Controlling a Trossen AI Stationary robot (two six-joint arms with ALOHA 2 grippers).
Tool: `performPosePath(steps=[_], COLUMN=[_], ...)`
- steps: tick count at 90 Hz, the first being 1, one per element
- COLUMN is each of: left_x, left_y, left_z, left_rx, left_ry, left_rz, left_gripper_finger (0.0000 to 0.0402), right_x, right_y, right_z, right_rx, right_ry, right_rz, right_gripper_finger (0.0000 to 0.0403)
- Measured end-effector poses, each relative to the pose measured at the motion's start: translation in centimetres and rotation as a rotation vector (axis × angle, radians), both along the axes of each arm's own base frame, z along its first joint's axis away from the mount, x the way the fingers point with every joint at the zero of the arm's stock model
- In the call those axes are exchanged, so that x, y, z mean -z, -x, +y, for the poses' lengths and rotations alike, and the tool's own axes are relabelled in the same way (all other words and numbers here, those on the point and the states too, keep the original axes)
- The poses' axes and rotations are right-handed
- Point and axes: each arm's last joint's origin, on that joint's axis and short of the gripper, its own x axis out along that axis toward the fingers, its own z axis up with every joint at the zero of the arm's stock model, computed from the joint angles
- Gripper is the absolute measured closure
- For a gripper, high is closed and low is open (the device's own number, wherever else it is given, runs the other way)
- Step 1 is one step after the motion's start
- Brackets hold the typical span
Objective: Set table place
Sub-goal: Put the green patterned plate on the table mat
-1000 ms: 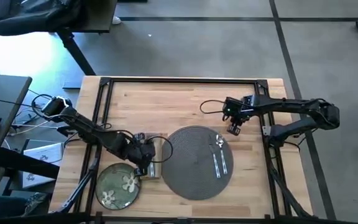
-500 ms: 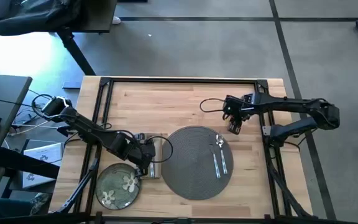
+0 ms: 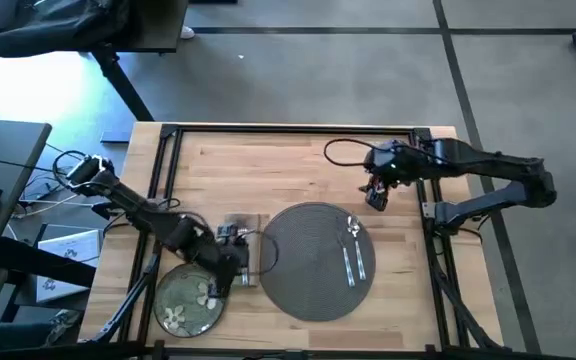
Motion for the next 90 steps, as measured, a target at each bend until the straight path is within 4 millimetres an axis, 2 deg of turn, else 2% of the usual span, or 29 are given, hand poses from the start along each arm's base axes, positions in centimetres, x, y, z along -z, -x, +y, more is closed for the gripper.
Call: performPosePath(steps=[9, 26, 35, 49, 58, 70, 90], left_x=[-0.2, 0.1, 1.0, 2.7, 3.7, 5.0, 7.6], left_y=[2.0, 5.7, 6.6, 6.9, 6.7, 6.5, 6.3], left_z=[-1.8, -6.1, -7.0, -6.8, -7.3, -9.2, -13.2], left_rx=[-0.032, -0.091, -0.104, -0.151, -0.144, -0.141, -0.102], left_ry=[-0.028, 0.086, 0.127, 0.148, 0.253, 0.397, 0.389], left_rz=[0.064, 0.077, 0.101, 0.154, 0.17, 0.235, 0.313], left_gripper_finger=[0.0258, 0.026, 0.0249, 0.0212, 0.0193, 0.0189, 0.0197], right_x=[0.2, 2.0, 3.2, 4.7, 5.7, 6.7, 7.5], right_y=[0.2, 0.4, 0.4, 0.7, 0.8, 1.1, 1.3], right_z=[1.7, 5.5, 7.3, 9.3, 9.9, 10.5, 11.0], right_rx=[-0.03, -0.047, -0.062, -0.056, -0.049, -0.035, -0.02], right_ry=[-0.029, -0.069, -0.074, -0.077, -0.079, -0.074, -0.052], right_rz=[-0.053, -0.044, -0.06, -0.096, -0.11, -0.112, -0.13], right_gripper_finger=[0.0153, 0.0153, 0.0153, 0.0153, 0.0153, 0.0153, 0.0153])
